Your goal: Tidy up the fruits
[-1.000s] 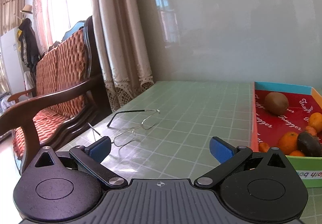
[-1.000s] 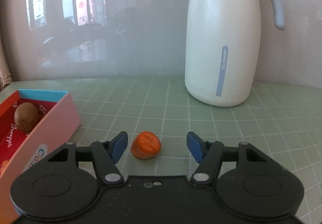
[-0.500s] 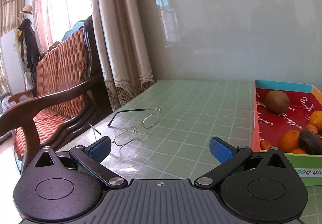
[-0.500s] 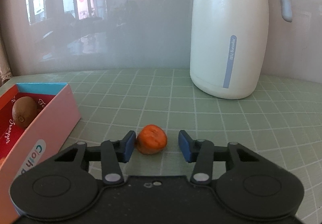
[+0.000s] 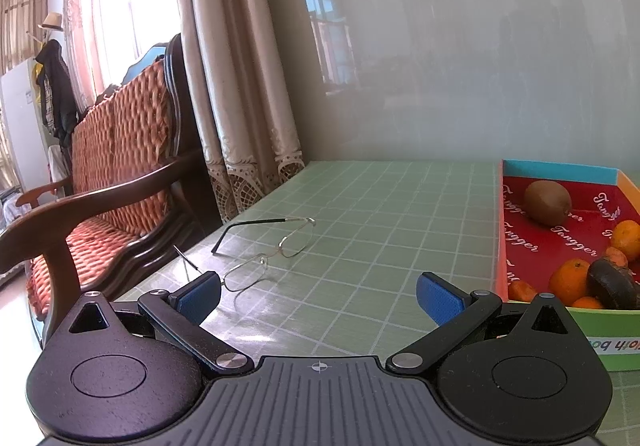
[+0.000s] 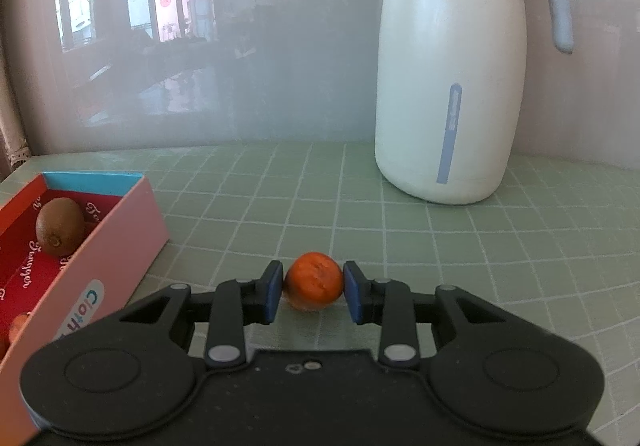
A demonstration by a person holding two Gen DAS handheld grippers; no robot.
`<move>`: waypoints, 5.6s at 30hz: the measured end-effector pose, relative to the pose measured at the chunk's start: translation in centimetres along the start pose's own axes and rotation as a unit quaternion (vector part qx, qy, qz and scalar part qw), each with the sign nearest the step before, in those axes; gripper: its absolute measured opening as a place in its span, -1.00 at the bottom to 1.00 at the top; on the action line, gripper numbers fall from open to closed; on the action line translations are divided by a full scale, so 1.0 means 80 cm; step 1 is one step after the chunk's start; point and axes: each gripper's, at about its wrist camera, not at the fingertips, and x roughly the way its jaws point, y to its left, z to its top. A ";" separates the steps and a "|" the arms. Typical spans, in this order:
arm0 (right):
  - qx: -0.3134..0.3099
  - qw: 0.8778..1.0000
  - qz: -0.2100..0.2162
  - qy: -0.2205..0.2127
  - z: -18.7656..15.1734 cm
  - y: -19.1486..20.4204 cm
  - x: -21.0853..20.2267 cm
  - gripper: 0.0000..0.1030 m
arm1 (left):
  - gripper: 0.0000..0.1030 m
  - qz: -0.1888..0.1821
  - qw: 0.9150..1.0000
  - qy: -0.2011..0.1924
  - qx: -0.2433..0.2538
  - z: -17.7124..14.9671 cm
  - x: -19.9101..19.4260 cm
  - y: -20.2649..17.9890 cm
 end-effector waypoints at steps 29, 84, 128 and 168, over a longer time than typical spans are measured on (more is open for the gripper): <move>-0.079 0.993 0.052 -0.073 0.008 0.011 -0.131 -0.40 | 1.00 -0.016 1.000 -0.007 -0.004 0.010 -0.012 -0.021; -0.031 0.993 0.096 -0.068 0.014 0.000 -0.157 -0.20 | 1.00 -0.072 0.997 -0.031 -0.003 0.013 -0.059 -0.057; -0.065 0.993 0.027 -0.097 -0.124 0.001 -0.291 0.99 | 1.00 -0.175 0.981 -0.080 -0.024 -0.069 -0.246 -0.099; -0.074 0.992 0.024 -0.095 -0.126 0.003 -0.291 0.99 | 1.00 -0.174 0.982 -0.071 -0.032 -0.069 -0.239 -0.097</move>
